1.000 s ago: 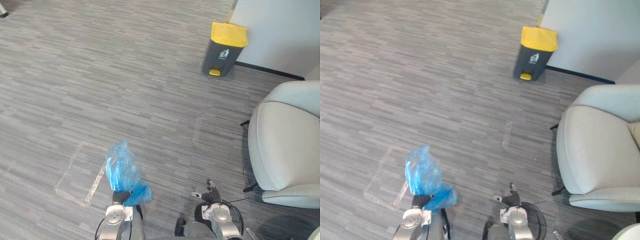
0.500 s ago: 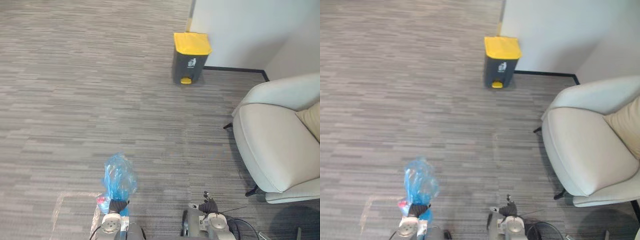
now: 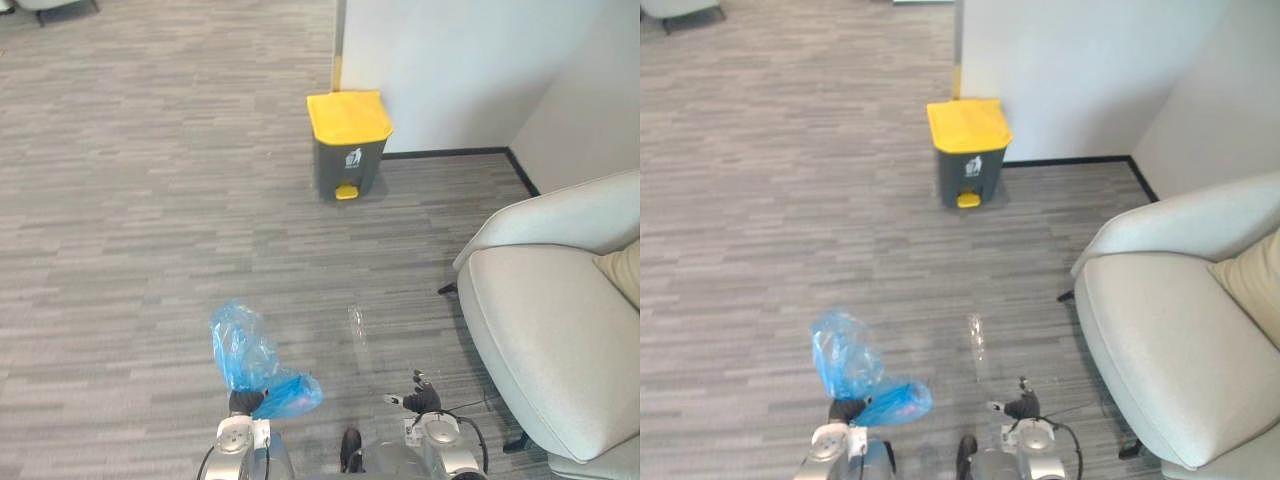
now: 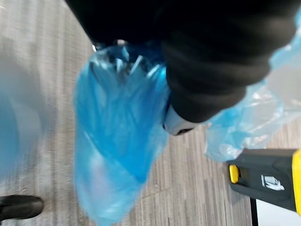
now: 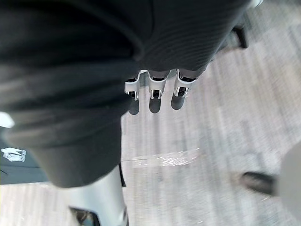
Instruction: Gather rubbish on tea table into small bin, then transfer packed bag to large trash can.
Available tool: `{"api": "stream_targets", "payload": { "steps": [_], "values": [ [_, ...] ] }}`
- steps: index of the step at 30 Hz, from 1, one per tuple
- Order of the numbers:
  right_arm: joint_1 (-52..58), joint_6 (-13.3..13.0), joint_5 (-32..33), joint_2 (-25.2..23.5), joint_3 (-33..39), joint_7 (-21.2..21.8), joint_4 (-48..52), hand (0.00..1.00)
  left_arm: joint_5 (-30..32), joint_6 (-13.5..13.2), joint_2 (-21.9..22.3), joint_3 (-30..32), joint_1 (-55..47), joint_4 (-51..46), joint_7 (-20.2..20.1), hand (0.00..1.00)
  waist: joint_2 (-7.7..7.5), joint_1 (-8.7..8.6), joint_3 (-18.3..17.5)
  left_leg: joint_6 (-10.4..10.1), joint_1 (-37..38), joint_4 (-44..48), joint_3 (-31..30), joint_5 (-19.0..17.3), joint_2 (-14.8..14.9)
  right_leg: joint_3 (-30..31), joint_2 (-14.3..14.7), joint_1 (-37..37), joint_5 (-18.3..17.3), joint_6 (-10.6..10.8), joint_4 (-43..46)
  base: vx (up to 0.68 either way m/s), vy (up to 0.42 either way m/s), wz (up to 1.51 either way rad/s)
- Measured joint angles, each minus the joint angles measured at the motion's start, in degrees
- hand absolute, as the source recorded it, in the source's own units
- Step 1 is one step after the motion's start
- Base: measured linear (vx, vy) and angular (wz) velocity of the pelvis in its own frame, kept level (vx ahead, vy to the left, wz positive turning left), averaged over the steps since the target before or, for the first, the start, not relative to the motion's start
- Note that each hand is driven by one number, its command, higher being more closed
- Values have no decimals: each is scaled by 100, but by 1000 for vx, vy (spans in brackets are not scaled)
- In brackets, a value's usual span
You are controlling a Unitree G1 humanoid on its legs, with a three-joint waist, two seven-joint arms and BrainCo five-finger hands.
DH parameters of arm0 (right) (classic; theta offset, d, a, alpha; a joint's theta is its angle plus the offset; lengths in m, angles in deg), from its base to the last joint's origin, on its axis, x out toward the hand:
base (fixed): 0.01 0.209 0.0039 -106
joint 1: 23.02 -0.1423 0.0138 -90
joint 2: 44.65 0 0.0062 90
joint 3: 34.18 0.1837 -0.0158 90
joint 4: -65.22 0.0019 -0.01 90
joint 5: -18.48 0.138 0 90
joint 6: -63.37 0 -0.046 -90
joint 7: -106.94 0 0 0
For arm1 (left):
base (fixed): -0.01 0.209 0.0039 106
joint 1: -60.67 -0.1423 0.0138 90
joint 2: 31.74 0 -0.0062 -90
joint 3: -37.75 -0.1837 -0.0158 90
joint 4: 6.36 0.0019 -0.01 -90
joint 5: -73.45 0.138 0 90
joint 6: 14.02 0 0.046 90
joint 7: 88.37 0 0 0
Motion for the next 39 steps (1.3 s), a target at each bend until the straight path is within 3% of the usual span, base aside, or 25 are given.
{"api": "stream_targets", "payload": {
  "steps": [1, 2, 3, 4, 5, 6, 8, 10, 11, 13, 14, 17, 18, 19, 20, 21, 22, 24, 26, 30, 34, 35, 36, 37, 39],
  "values": [
    [15, 10, 0, -2, 59, -1, -3, 0, 0, -2, 4, 10, 13, -7, 0, 100, -37, 6, 21, 9, -62, -426, -2, 19, -93, 45, -81, 82, -57, 82, -16, 438, 285, -23],
    [40, 13, -1, 45, 165, -21, -12, 0, 0, -11, 37, 16, 14, -8, -5, 100, 2, 21, -16, -83, -55, -1709, -63, 418, -364, 148, -252, 214, -230, 321, -36, 414, 304, -34],
    [74, 10, 0, 187, 159, -24, -37, 0, -1, -15, 105, 7, -49, 3, -6, 100, 104, 20, -71, -150, -15, -2405, -199, 875, -363, 238, -195, 259, -373, 494, -48, 496, 420, -47],
    [10, 26, 1, 210, 152, -23, -268, 0, -2, -20, 87, -19, -48, 55, -25, 100, 65, 48, -114, 76, 26, -2265, -153, 1109, -455, 431, -295, 349, -482, 605, -19, 421, 360, -19],
    [50, 52, -1, 126, 150, -19, -278, 0, 2, -24, -41, -37, -13, 78, -53, 100, -176, 19, -231, 111, 61, -2297, -88, 881, -775, 484, -595, 355, -507, 646, 33, 544, 403, -10],
    [114, 54, -6, 102, 149, -16, -279, 0, 3, -20, -86, -53, 12, 118, -85, 100, -269, 33, -249, 155, 131, -2297, 2, 746, -887, 566, -737, 283, -545, 711, 263, 373, 231, 1],
    [108, 50, -12, 89, 145, -12, -261, 0, 1, -2, -103, -57, -18, 166, -82, 100, -299, 55, -258, 249, 347, -2312, 152, 516, -1004, 787, -874, -22, -493, 800, 1127, 384, 231, -28],
    [118, 48, -20, 61, 118, -6, -266, 0, -2, 4, -255, -266, -99, 163, -73, 100, -320, 23, -249, 304, 951, -2561, 315, 260, -1150, 1017, -999, -762, -37, 1607, 3079, 444, 234, -28],
    [123, 46, -20, 58, 106, -5, -260, 0, -1, 9, -306, -343, -120, 164, -75, 100, -318, -5, -249, 301, 1076, -2579, 316, 196, -1169, 1024, -994, -925, -4, 1670, 3508, 318, 81, -7],
    [211, 42, -20, 61, 89, -6, -246, 0, -8, 31, -358, -381, -136, 164, -62, 100, -300, -32, -235, 397, 1464, -2575, 324, -40, -1176, 742, -998, -1491, -208, 1270, 4476, 518, 35, 0],
    [228, 25, -24, 71, 82, -3, -208, 0, -68, 66, -363, -371, -148, 165, -57, 100, -261, -79, -214, 366, 1815, -2624, 348, -186, -1154, 411, -997, -1991, -427, 919, 4619, 562, -38, 5],
    [153, 34, -47, 131, 74, -2, -237, 0, -109, 74, -348, -365, -65, 238, -60, 100, -236, -137, -176, 369, 2260, -2850, 331, -223, -1060, 6, -898, -2404, -574, 702, 3961, 467, -112, 14],
    [125, 28, -129, 161, 72, -2, -238, 0, -112, 71, -363, -360, -37, 282, -61, 100, -180, -172, -148, 366, 2474, -2996, 283, -222, -937, -200, -719, -2569, -523, 606, 3244, 614, -202, 28],
    [55, 18, -211, 175, 8, -3, -256, 0, -112, 63, -419, -319, -59, 332, -65, 100, -243, -232, -177, 304, 2606, -3105, 143, -234, -936, -208, -528, -2571, -6, 587, 2056, 601, -220, 58],
    [150, -3, -227, 227, -92, -3, -380, 0, -106, 57, -505, -303, -30, 452, -66, 100, -432, -313, -246, 98, 2769, -3162, -143, -356, -1044, -85, -497, -2554, 867, 199, 1446, 512, -196, 46],
    [105, -20, -200, 291, -71, 13, -416, 0, -107, 80, -459, -299, 39, 562, -66, 100, -293, -292, -221, 17, 2841, -3160, -239, -403, -919, -149, -448, -2563, 844, 172, 1600, 491, -185, 29],
    [3, -11, -226, 395, -74, 10, -470, 0, -105, 73, -387, -279, 12, 643, -71, 100, -84, -277, -322, -7, 2784, -3009, -462, -393, -745, -214, -281, -2532, 501, 110, 1649, 387, -152, -4],
    [-10, -16, -224, 462, -58, 6, -452, 0, -102, 71, -283, -266, 54, 645, -70, 100, 58, -291, -308, -93, 2616, -2510, -546, -346, -571, -355, -205, -2424, 311, 28, 1652, 463, -199, 16],
    [144, 12, -199, 389, -82, 3, -418, 0, -99, 72, -93, -195, 88, 541, -84, 100, 120, -298, -248, -364, 1891, -414, -702, 211, -204, -557, -61, -1602, 135, -69, 1241, 503, -214, 40],
    [202, -6, -168, 149, -75, -11, -196, 0, -100, 67, 26, -199, -44, 139, -96, 100, -77, -194, -201, -168, 799, 1107, -160, -39, 113, -503, 39, -524, 26, -165, 436, 365, -91, -5],
    [172, 26, -168, 104, 140, -14, -223, 0, -95, 66, 88, -189, 37, 104, -102, 100, -79, -15, -180, -28, 200, -544, 166, -95, -86, -343, -12, -121, 17, -68, 55, 270, 58, -20],
    [175, 72, -164, 112, 176, -23, -253, 0, -95, 61, 92, -190, 46, 98, -101, 100, -87, 4, -175, 1, 182, -1269, 134, 24, -287, -304, -79, -23, -36, 35, 2, 380, 190, -18],
    [170, 77, -165, 191, 200, -23, -293, 0, -95, 59, 95, -200, 36, 114, -100, 100, -35, 4, -196, -73, 320, -2295, 93, 530, -500, -193, -93, 54, -130, 203, -21, 308, 185, -26],
    [167, 76, -165, 249, 202, -24, -335, 0, -97, 51, 94, -201, 17, 118, -99, 100, 5, 11, -216, 4, 365, -2492, 16, 1068, -545, -132, -67, 59, -188, 294, -32, 286, 205, -33],
    [147, 95, -170, 153, 199, -21, -480, 0, -85, 51, -74, -200, 76, 230, -94, 100, -243, 10, -295, 200, 509, -2602, 91, 990, -843, 132, -342, 122, -324, 495, -32, 351, 208, -22]
  ]
}}
